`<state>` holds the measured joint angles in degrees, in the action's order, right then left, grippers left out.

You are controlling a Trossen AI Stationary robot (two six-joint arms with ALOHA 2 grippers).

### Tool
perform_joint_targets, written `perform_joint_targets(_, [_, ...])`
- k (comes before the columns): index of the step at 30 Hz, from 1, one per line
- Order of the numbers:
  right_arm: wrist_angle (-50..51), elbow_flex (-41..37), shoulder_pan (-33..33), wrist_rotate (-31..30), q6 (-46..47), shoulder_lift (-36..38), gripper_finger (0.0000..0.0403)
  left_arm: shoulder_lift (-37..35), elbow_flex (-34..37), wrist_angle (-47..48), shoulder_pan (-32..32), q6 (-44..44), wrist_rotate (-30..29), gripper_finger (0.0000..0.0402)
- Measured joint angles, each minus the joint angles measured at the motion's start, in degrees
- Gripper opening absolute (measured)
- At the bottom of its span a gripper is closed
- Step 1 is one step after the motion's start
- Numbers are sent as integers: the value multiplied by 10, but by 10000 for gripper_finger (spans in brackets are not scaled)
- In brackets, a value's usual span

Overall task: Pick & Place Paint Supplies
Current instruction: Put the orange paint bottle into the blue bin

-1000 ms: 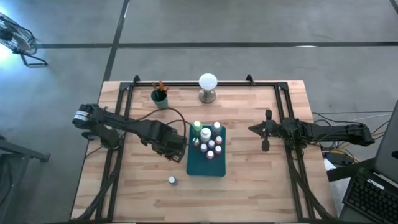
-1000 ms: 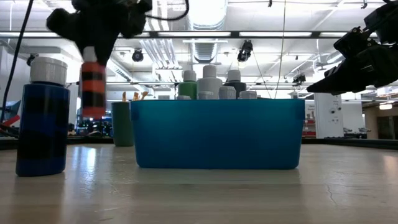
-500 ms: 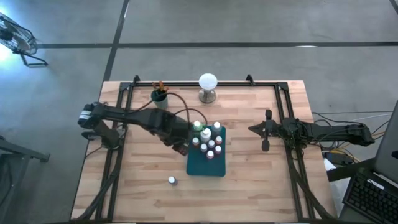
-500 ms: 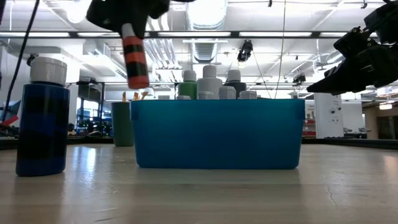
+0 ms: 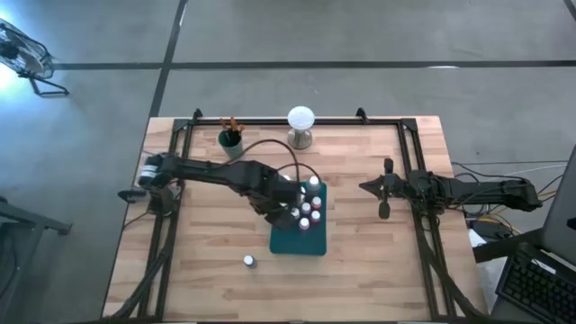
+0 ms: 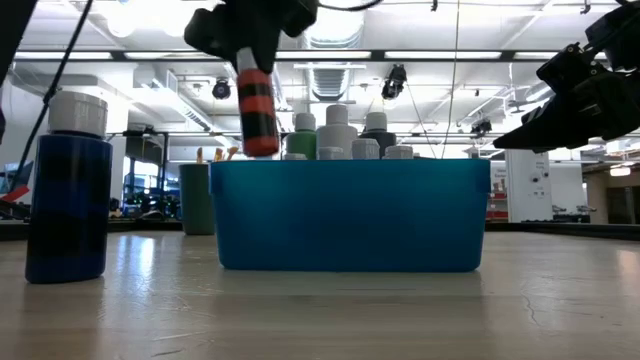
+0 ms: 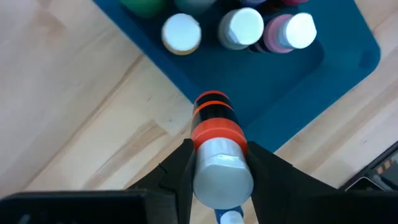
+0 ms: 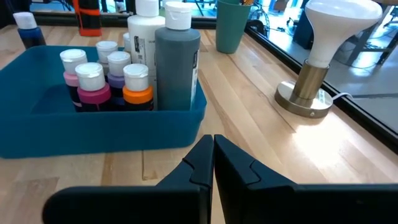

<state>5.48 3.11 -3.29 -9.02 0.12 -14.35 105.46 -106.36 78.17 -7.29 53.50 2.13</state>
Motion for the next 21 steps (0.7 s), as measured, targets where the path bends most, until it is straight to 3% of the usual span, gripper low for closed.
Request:
perform_joint_targets(10, [0, 0, 0, 0, -5, 0, 8, 85, -51, 4, 3, -48, 34, 121])
perform_joint_targets(21, [0, 0, 0, 0, -2, 0, 8, 130, -61, -1, 20, -83, 20, 121])
